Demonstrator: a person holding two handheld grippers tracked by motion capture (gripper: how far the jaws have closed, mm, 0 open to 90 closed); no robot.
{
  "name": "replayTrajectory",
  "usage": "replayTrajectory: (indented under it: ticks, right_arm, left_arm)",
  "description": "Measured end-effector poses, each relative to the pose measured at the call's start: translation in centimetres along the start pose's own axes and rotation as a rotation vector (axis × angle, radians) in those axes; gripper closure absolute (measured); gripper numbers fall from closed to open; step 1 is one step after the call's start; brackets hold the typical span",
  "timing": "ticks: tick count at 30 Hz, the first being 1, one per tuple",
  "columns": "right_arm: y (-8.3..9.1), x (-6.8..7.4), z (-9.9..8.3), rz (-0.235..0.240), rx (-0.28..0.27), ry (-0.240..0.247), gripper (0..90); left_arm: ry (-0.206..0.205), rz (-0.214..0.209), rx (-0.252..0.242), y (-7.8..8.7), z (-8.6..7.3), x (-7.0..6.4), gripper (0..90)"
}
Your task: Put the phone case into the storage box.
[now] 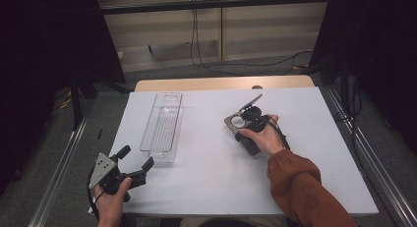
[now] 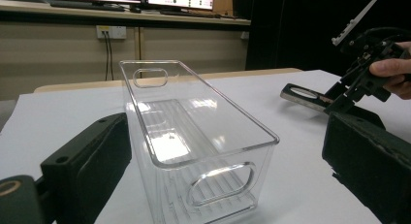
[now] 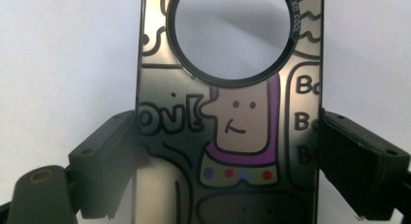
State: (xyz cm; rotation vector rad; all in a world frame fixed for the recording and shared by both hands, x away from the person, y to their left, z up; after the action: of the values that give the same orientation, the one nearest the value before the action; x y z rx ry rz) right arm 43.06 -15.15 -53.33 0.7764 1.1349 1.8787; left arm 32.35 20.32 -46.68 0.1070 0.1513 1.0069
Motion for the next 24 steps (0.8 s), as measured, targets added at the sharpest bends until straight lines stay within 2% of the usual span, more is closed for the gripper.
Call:
replayTrajectory:
  ticks: [5,6,11,12,13,14,17,18,21,22,23,24]
  right_arm:
    - [0.8,0.4,0.1,0.023,-0.035,0.010,11.9]
    - [1.0,0.6,0.3,0.044,-0.067,0.042,11.9]
    - [1.7,0.8,0.0,0.054,-0.092,0.042,11.9]
    - [1.8,0.8,0.0,0.072,-0.122,0.060,11.9]
    - [1.8,0.8,0.0,0.072,-0.122,0.060,11.9]
    - [2.1,0.8,-0.2,0.075,-0.132,0.065,11.9]
    - [2.3,0.8,-0.3,0.077,-0.147,0.073,11.9]
    - [2.6,1.0,-0.2,0.079,-0.180,0.080,11.9]
    - [2.9,1.2,-0.1,0.084,-0.211,0.091,11.8]
    - [3.2,1.3,0.0,0.098,-0.252,0.115,11.8]
    - [3.2,1.3,0.0,0.098,-0.252,0.115,11.8]
    - [3.5,1.4,0.1,0.104,-0.282,0.118,11.8]
  left_arm:
    - [-0.002,0.003,0.008,0.0,-0.1,-0.2,3.7]
    - [0.000,-0.007,0.008,-0.1,-0.1,-0.2,3.7]
    - [0.004,-0.005,0.010,0.0,0.0,-0.1,3.7]
    - [0.010,-0.010,0.008,0.0,-0.1,-0.2,3.7]
    - [0.011,0.001,0.011,-0.1,-0.1,-0.1,3.7]
    - [0.015,-0.014,0.016,-0.1,-0.2,-0.3,3.7]
    - [0.022,-0.019,0.032,-0.2,-0.4,-0.7,3.7]
    - [0.014,-0.020,0.036,-0.2,-0.4,-0.8,3.7]
    - [0.008,-0.024,0.030,-0.3,-0.3,-1.0,3.7]
    - [0.006,-0.024,0.032,-0.4,-0.3,-1.1,3.7]
    - [0.010,-0.026,0.032,-0.4,-0.3,-1.2,3.7]
    - [0.006,-0.025,0.034,-0.4,-0.3,-1.1,3.7]
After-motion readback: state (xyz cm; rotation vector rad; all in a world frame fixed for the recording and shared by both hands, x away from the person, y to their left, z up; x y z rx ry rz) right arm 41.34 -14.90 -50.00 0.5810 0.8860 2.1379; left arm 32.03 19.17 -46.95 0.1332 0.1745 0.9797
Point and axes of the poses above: each handheld gripper's, and its own axes: y roughly backward along the jaws, z roughly out of its top, x roughly to its left, the point moved 9 cm from there along -y, roughly forward along the jaws, and after that the axes turned 3 degrees about z, right-handed, at the moved point
